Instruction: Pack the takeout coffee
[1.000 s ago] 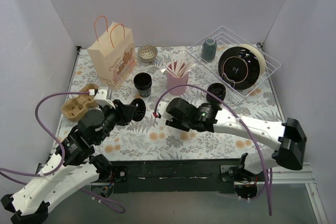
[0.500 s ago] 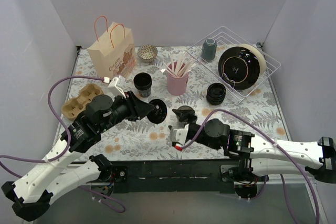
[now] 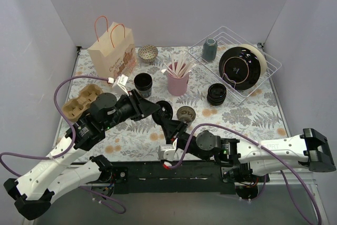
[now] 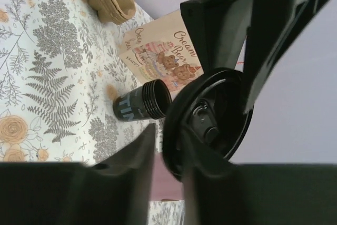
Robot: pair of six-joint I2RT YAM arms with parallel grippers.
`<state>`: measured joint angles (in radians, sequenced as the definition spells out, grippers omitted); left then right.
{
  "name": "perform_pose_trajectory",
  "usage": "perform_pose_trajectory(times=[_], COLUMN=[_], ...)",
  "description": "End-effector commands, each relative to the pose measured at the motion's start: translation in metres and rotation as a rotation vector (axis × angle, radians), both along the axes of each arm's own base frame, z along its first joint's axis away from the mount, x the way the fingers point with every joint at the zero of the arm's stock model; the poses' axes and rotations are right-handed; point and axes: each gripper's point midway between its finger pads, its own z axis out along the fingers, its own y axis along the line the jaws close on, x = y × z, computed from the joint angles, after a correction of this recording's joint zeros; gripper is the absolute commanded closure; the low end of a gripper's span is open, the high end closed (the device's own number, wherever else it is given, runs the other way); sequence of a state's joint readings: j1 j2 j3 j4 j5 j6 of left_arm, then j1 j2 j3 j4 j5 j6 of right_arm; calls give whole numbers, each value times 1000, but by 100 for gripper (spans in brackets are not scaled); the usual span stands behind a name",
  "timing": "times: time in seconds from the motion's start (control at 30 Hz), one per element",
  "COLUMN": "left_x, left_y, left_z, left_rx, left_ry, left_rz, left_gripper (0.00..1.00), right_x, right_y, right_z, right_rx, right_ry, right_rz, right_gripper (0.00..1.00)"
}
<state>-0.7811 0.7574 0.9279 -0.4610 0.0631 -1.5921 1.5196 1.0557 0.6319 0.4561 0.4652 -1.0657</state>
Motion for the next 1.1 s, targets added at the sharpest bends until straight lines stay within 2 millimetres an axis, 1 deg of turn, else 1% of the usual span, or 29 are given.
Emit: perform_pose_trajectory(times=[0.0,0.07,0.1,0.17,0.2,0.23,0.27,0.3,0.33,0.37,0.4,0.43,0.47,0.5,0.53,0.57,0.6,0.63,0.7,0.73,0.77,0.8,0.83,0.87,0.9,0.97,1.0,1.03,1.07], left_x=[-3,-2,-2,4,7,10,16,21,24,29,33,38,43,46,46,45,39,36,16,13,6,-6,-11,-16,-19,-15,-12,-15,-18], left_y=[-5,-6,-6,0,2,6,13,17,20,23,26,26,28,28,25,22,13,8,-11,-14,-19,-25,-27,-29,-29,-28,-27,-29,-31], left_z=[13,18,21,31,35,37,50,51,55,56,54,48,41,33,29,23,12,13,6,4,1,-4,-6,-9,-9,-18,-13,-22,-24], left_rx=[-69,-65,-62,-28,-13,13,28,78,100,129,183,221,257,303,314,328,329,329,292,303,301,288,311,313,316,354,352,358,372], left_ry=[-11,-53,-78,-145,-169,-195,-242,-297,-331,-359,-402,-402,-404,-423,-436,-446,-451,-497,-555,-598,-632,-662,-728,-751,-779,-830,-868,-881,-942], left_rz=[-20,-35,-44,-14,-1,15,56,69,80,100,104,109,123,110,91,69,-5,-46,-210,-255,-311,-401,-459,-500,-518,-524,-501,-529,-568], left_gripper=[64,58,48,34,25,13,11,9,8,7,7,7,7,7,7,7,7,7,7,7,7,7,7,7,7,5,4,4,3], right_x=[-7,-11,-13,-15,-18,-18,-19,-16,-20,-20,-2,-11,-7,15,2,2,18,3,2,-1,5,1,-8,-9,-20,-23,-29,-34,-39], right_y=[2,1,-2,-6,-11,-15,-17,-22,-22,-24,-34,-31,-39,-51,-51,-56,-65,-64,-70,-73,-78,-80,-84,-88,-91,-92,-94,-96,-97], right_z=[31,35,40,38,44,36,34,34,32,22,25,24,25,26,30,31,35,40,36,37,36,43,45,44,44,44,40,40,36], right_rx=[141,189,250,270,342,327,333,378,380,353,388,394,404,448,429,424,454,406,363,343,353,350,319,315,261,212,167,136,107], right_ry=[31,96,191,295,409,453,508,603,665,726,768,896,940,971,1053,1094,1112,1156,1280,1318,1388,1396,1418,1455,1460,1481,1490,1503,1518], right_rz=[7,26,32,26,24,5,2,-15,17,22,-5,66,70,26,116,129,108,209,268,308,317,379,437,449,507,529,558,586,618], right_gripper=[85,93,99,99,99,99,99,99,99,99,99,99,99,99,99,99,99,99,99,99,99,99,99,99,99,99,99,99,99])
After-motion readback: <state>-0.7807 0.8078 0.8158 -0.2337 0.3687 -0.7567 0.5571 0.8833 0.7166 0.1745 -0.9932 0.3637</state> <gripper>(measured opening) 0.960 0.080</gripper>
